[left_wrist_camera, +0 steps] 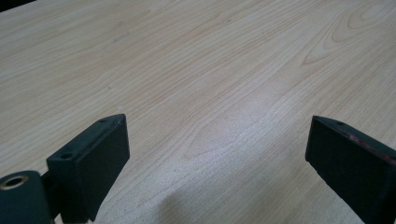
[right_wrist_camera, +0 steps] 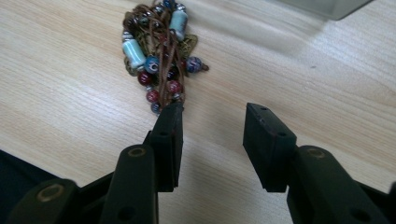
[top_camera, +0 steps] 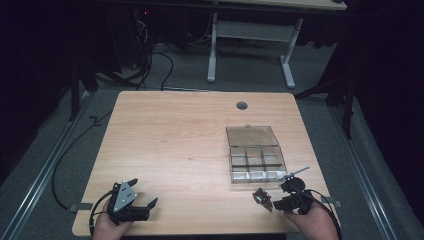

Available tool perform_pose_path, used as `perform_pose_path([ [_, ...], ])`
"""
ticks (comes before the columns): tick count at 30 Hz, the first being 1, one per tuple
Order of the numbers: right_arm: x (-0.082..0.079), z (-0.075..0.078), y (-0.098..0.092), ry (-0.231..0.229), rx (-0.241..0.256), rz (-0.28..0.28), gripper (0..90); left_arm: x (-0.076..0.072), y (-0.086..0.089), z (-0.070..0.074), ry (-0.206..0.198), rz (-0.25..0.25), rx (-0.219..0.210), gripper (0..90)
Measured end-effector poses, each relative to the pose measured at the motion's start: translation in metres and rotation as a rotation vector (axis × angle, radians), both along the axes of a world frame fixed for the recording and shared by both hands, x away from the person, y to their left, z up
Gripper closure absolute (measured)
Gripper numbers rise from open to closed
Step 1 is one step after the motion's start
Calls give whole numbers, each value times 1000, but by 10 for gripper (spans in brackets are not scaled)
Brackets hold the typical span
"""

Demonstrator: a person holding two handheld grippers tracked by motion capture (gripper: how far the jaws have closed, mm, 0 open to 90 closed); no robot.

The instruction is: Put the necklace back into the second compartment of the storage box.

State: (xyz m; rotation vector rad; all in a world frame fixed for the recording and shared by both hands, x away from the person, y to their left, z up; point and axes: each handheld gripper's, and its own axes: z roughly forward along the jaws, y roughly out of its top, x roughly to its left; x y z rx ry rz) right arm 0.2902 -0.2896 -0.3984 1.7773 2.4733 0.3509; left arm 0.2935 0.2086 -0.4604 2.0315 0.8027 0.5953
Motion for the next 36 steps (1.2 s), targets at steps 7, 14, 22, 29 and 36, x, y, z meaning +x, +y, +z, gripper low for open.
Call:
perform_pose_path([
  [7, 6, 4, 10, 13, 34, 31, 472, 0, -1, 0, -1, -5, 6, 70],
  [14, 16, -1, 27, 15, 14, 73, 392, -1, -1, 0, -1, -9, 8, 71],
  [22, 32, -14, 45, 50, -62, 118, 407, 0, -1, 0, 0, -14, 12, 74],
  [29, 36, -15, 49, 53, -84, 131, 517, 0, -2, 0, 2, -20, 13, 78],
  [36, 33, -15, 50, 40, -120, 161, 630, -1, -1, 0, 3, -20, 13, 80],
])
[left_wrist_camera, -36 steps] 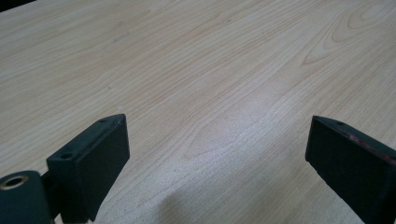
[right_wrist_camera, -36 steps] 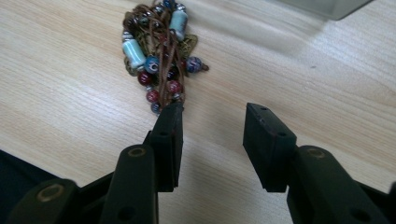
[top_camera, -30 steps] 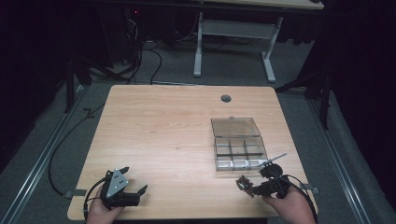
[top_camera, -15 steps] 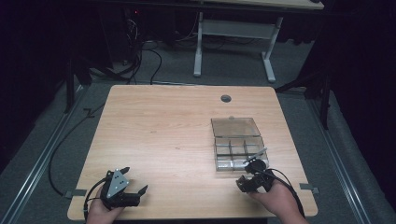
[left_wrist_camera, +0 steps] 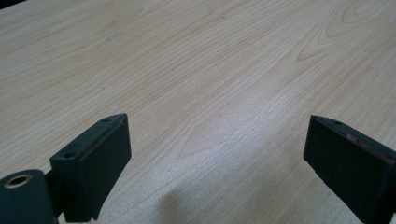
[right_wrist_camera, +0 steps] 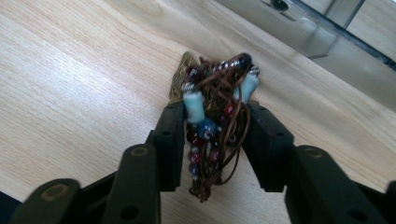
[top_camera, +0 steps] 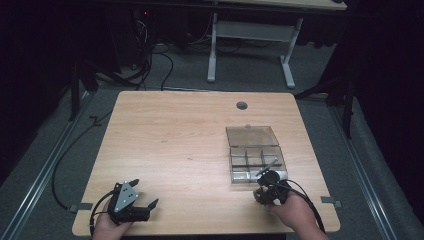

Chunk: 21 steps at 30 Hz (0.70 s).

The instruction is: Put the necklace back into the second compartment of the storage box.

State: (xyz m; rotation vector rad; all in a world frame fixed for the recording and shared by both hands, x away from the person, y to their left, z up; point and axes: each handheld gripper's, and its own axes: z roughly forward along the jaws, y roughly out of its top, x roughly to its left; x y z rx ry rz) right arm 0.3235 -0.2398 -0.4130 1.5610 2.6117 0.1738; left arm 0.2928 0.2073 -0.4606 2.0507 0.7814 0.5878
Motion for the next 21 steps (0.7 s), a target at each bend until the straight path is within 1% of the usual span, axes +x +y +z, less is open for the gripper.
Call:
perform_pose_path([
  [1, 0, 0, 0, -1, 3, -5, 655, 0, 0, 0, 0, 0, 0, 81],
  [2, -1, 0, -1, -7, 7, -10, 667, 0, 0, 0, 0, 0, 0, 81],
  [3, -1, 0, -1, -7, 7, -10, 667, 0, 0, 0, 0, 0, 0, 82],
  [6, -2, 1, -2, -5, 10, -9, 709, 0, 0, 0, 2, 1, -1, 83],
  [9, -3, 1, -2, -11, 4, 7, 718, 0, -1, 0, 5, -3, 4, 86],
  [10, -3, 1, -1, -9, 9, 8, 721, 0, -1, 0, 5, -4, 7, 87],
  [18, -4, 3, -2, -11, 14, 7, 725, 0, -1, 0, 3, -2, 6, 93],
  [21, -4, 8, -5, -12, 27, -5, 726, 0, 0, 0, 3, -2, 2, 95],
])
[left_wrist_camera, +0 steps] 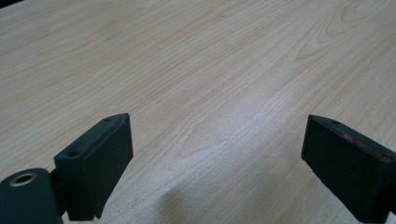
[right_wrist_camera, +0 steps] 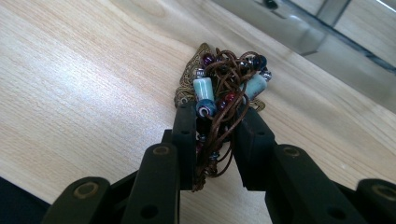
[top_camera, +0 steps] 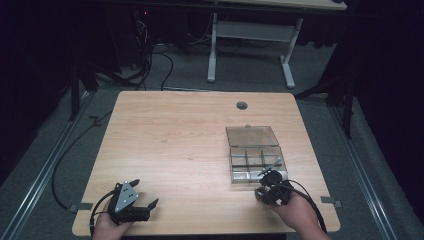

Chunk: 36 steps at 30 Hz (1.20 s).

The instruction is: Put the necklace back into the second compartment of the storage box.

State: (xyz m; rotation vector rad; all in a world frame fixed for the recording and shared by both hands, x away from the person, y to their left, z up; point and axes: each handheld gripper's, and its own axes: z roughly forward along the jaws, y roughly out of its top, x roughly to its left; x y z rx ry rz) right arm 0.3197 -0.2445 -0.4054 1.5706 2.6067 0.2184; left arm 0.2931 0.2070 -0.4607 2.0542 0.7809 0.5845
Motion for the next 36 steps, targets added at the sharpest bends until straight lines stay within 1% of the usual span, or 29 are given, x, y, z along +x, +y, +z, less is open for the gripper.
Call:
perform_pose_path([
  [2, 0, 1, -1, 3, 4, -4, 726, 0, 0, 0, 1, 0, 1, 95],
  [5, -1, 5, -3, -4, 11, -4, 726, 0, 0, 0, 0, -2, 3, 96],
  [8, -2, 10, -6, -6, 28, -13, 726, 0, -1, 0, 1, -2, 6, 96],
  [11, -2, 16, -9, -7, 30, -12, 726, 0, -1, 0, 2, -2, 7, 98],
  [12, -2, 17, -9, 0, 33, -28, 725, 0, -1, 0, 2, -3, 8, 98],
  [13, -1, 20, -11, -7, 25, -15, 725, 0, -1, 0, 2, -3, 9, 98],
  [17, -1, 24, -10, -3, 31, -26, 725, 0, -1, 0, 1, -4, 10, 98],
  [19, 0, 27, -10, -13, 33, 1, 725, 0, -1, 0, 0, -4, 9, 99],
  [22, 0, 29, -8, -10, 38, 4, 725, 0, -1, 0, 1, -4, 7, 99],
  [24, 0, 32, -7, -10, 51, 9, 725, 0, -1, 0, 0, -4, 8, 99],
  [27, 1, 36, -6, -11, 48, 19, 725, 0, 0, 0, 1, -2, 5, 99],
  [29, 2, 38, -5, -4, 52, 10, 725, 0, -1, 0, 2, -3, 6, 99],
  [30, 3, 39, -5, -5, 50, 19, 725, 0, -1, 0, 1, -4, 7, 99],
  [34, 8, 42, -4, -12, 56, 8, 725, 0, -1, 0, -2, -2, 6, 99],
  [35, 9, 44, -3, -14, 49, 11, 725, 0, 0, 0, -1, -3, 2, 99],
  [36, 10, 44, -2, -19, 52, 16, 725, 0, 0, 0, -1, -2, 0, 99],
])
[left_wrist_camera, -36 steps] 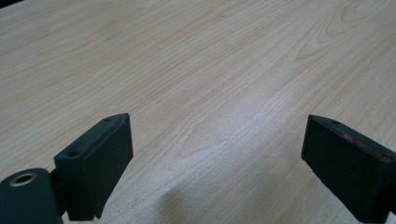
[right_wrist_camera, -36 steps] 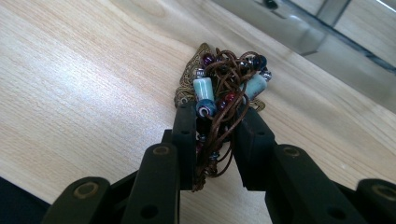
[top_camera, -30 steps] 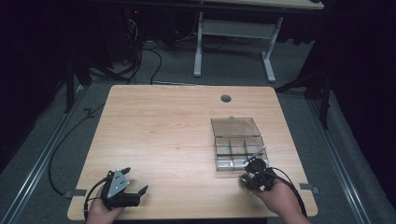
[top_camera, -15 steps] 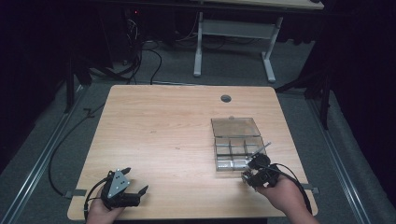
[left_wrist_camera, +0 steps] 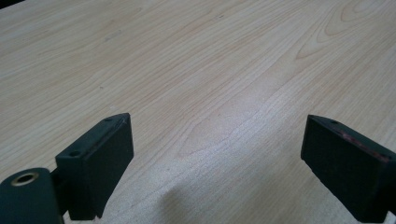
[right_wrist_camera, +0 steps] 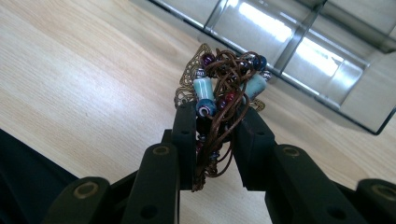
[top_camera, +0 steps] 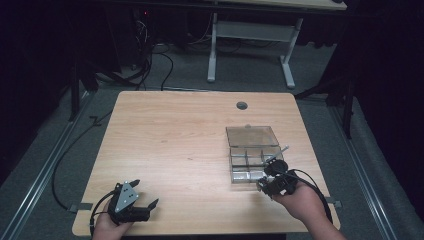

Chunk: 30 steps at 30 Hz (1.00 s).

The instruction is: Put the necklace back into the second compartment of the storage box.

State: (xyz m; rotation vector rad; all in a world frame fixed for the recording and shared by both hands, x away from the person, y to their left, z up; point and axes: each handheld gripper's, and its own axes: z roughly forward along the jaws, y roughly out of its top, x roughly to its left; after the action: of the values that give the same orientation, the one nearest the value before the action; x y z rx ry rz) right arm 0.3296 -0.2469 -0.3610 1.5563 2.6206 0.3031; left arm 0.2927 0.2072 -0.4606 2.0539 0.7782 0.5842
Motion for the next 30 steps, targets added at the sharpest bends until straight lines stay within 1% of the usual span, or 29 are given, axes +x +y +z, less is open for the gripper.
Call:
perform_pose_path([
  [1, 1, 2, 1, 2, 2, -5, 725, 0, 0, 0, 1, -1, -1, 99],
  [2, 2, 3, 1, -6, 9, 6, 725, 0, 0, 0, 1, -3, 2, 99],
  [4, 4, 5, 2, -4, 8, -6, 725, 0, -1, 0, 1, -4, 5, 99],
  [5, 6, 5, 2, -9, 12, 0, 725, 0, -1, 0, 0, -4, 5, 99],
  [6, 7, 6, 3, -5, 7, -9, 725, 0, -1, 0, -2, -4, 4, 99],
  [8, 9, 7, 3, -7, 6, -4, 726, 0, 0, 0, 0, -4, -1, 99],
  [9, 10, 9, 4, -5, -2, -8, 726, 0, 0, 0, 2, -3, -3, 99],
  [13, 16, 11, 4, -16, 3, -2, 726, 0, 0, 0, 0, -2, 1, 99],
  [14, 18, 12, 3, -14, -2, -6, 726, 0, 0, 0, 1, -2, 0, 99],
  [16, 24, 12, 2, -25, -10, -4, 726, 0, 0, 0, 3, -3, -2, 99],
  [19, 28, 13, 1, -23, -5, -16, 726, 0, 0, 0, 4, -6, 0, 99],
  [22, 33, 14, 0, -25, 0, -28, 726, 0, 1, 0, 5, -6, -8, 99],
  [26, 42, 16, -2, -26, 0, -40, 726, 0, 1, 0, 4, -9, -1, 100],
  [27, 45, 15, -2, -24, 6, -44, 726, 0, 0, 0, 5, -9, -2, 100],
  [28, 48, 15, -2, -23, 0, -39, 726, 0, 0, 0, 5, -9, -2, 100],
  [30, 53, 14, -2, -26, 2, -46, 726, 0, 0, 0, 6, -9, -2, 100],
])
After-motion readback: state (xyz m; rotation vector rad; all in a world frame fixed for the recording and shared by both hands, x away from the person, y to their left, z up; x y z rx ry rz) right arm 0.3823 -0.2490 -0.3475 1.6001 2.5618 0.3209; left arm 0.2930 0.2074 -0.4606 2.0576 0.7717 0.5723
